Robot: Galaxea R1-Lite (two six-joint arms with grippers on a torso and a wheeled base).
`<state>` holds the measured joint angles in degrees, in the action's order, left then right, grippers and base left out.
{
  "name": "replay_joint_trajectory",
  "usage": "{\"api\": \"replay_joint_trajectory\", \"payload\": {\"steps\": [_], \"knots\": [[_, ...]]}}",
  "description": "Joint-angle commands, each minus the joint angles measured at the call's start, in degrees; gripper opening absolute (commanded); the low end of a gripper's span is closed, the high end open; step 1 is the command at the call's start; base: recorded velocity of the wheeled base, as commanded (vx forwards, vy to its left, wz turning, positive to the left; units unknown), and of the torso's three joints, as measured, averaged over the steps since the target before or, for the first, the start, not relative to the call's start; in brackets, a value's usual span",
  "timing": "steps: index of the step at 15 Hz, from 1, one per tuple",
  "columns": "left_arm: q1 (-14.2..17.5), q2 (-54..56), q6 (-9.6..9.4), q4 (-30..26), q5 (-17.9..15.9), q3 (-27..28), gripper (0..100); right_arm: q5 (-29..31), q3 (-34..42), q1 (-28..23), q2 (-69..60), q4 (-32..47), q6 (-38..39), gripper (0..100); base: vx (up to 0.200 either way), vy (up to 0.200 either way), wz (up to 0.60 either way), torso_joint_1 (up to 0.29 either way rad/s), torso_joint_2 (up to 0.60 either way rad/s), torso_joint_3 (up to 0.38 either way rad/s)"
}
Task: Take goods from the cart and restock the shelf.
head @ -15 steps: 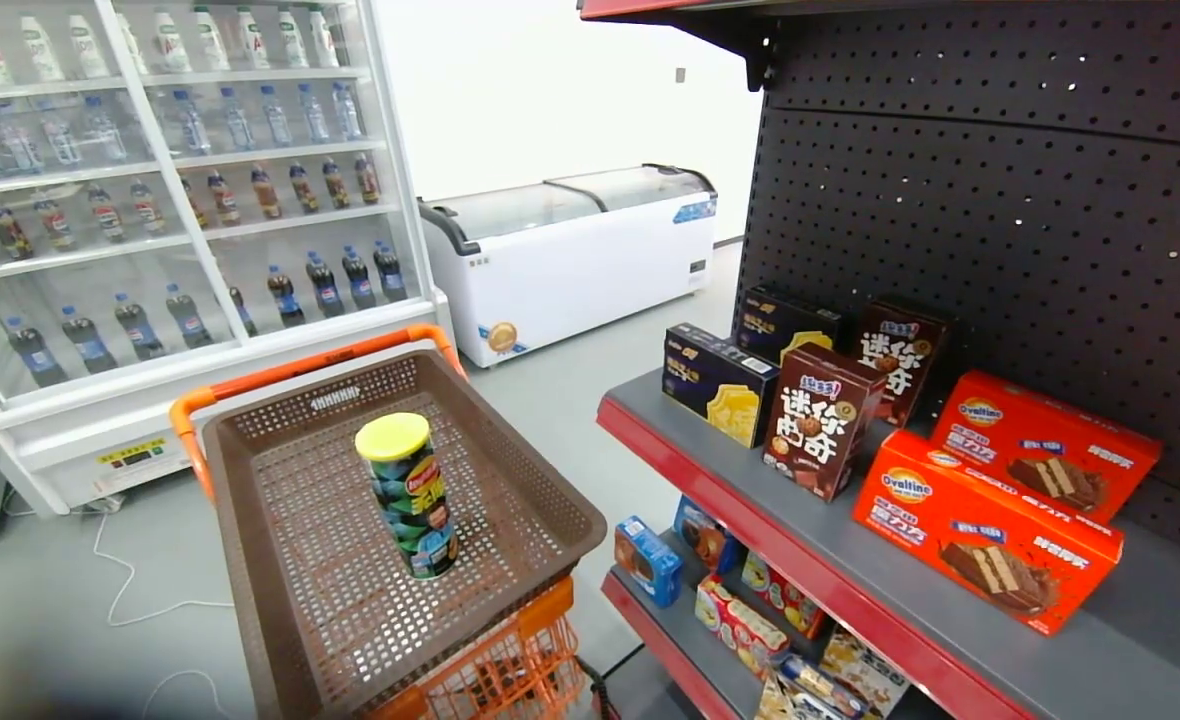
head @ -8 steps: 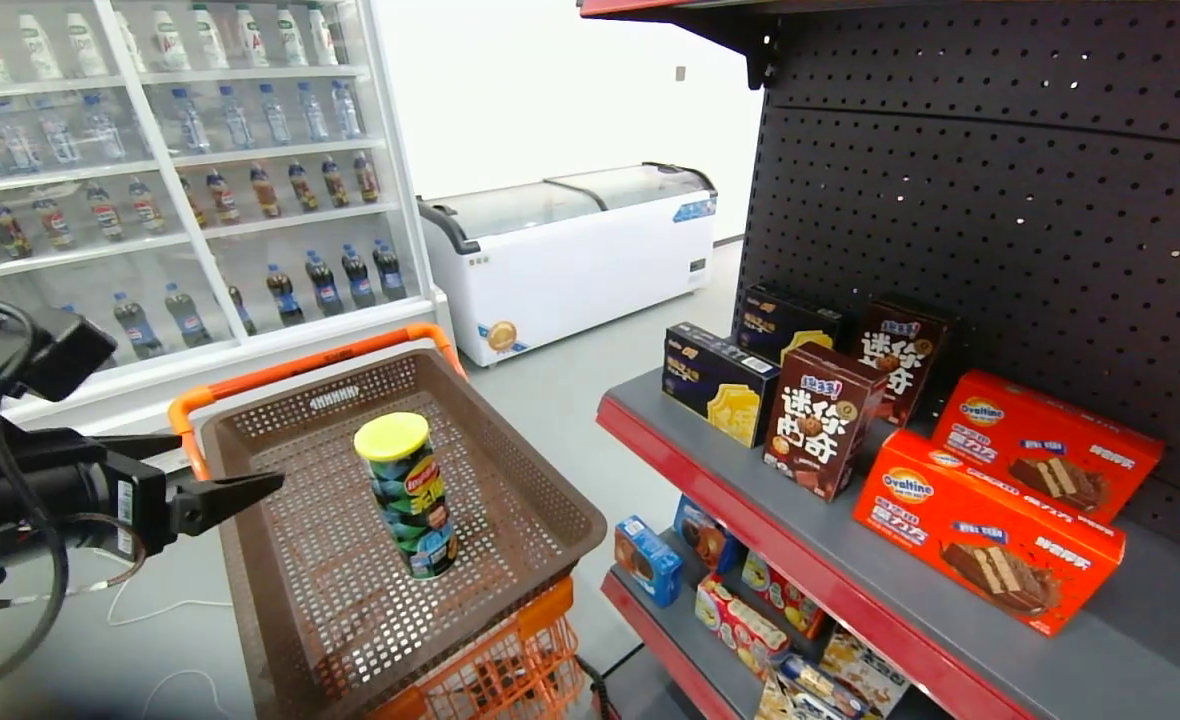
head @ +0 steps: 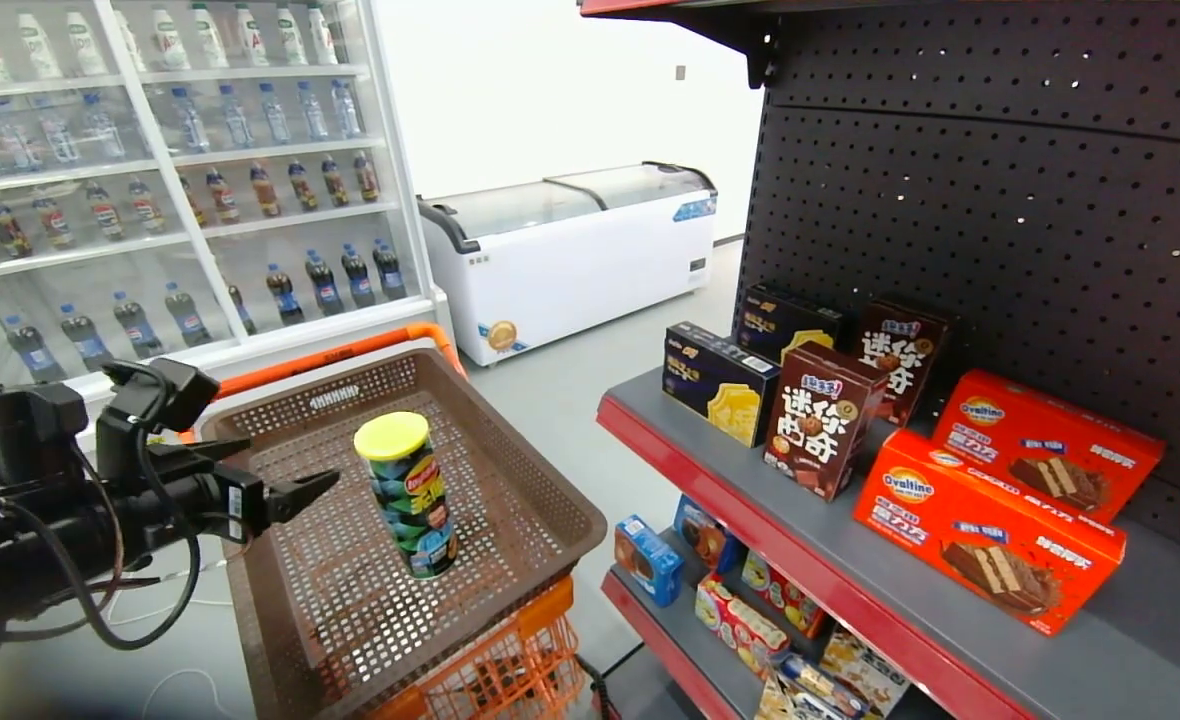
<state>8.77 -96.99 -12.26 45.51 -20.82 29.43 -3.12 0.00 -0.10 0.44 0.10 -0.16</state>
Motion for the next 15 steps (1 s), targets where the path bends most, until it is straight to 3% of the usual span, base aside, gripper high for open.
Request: {"api": "replay_joint_trajectory", "payload": {"steps": [1,5,11,15], "knots": [[-2.1,-5.8,0.57,1.3,-0.1,-0.5,100,0.0,0.0,0.0,0.0,0.0,0.0,100,0.0,0.0,0.0,0.0,0.0,0.0],[-5.7,-10.1,1.1,3.4,-0.1,0.0,100,0.0,0.0,0.0,0.0,0.0,0.0,100,0.0,0.0,0.0,0.0,0.0,0.0],[-7.9,-21.9,0.93,16.5,-0.1,0.8,100,0.0,0.0,0.0,0.0,0.0,0.0,100,0.0,0.0,0.0,0.0,0.0,0.0],[-8.9,-27.9,0.75,20.4,-0.1,3.4,100,0.0,0.0,0.0,0.0,0.0,0.0,100,0.0,0.0,0.0,0.0,0.0,0.0]]}}
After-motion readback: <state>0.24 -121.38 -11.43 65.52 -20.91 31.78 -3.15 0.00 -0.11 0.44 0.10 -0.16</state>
